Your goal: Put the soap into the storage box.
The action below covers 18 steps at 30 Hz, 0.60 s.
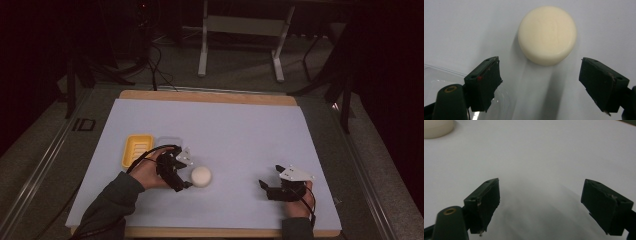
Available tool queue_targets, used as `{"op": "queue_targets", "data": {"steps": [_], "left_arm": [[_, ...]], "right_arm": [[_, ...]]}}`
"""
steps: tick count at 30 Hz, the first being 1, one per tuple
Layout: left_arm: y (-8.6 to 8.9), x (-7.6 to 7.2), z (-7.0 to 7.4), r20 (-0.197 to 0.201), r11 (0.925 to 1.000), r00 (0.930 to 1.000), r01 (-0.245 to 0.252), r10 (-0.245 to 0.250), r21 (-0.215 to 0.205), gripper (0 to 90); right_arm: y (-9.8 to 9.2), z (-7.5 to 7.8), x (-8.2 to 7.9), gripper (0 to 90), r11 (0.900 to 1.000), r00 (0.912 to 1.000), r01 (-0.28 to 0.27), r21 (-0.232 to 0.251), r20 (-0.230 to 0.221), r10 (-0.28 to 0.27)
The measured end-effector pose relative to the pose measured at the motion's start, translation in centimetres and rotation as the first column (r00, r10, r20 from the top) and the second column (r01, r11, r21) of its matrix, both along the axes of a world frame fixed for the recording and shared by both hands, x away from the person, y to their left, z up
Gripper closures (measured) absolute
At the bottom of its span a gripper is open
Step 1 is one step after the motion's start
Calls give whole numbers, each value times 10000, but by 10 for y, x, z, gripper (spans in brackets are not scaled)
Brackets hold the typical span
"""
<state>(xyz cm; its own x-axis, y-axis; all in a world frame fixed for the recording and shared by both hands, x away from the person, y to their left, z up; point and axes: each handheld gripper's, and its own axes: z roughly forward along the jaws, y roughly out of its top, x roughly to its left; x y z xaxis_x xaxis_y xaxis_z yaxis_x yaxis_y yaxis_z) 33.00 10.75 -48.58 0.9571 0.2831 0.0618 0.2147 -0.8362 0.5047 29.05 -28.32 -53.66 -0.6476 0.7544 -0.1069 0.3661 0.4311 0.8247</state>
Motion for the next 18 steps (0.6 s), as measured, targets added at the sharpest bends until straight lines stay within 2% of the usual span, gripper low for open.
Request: {"op": "queue_targets", "data": {"steps": [18], "left_arm": [[-9, 3, -3, -88, 9994, 9998, 199, -196, 286, 178]], "right_arm": [[0, 0, 0, 153, 10000, 10000, -14, -44, -28, 14]]}}
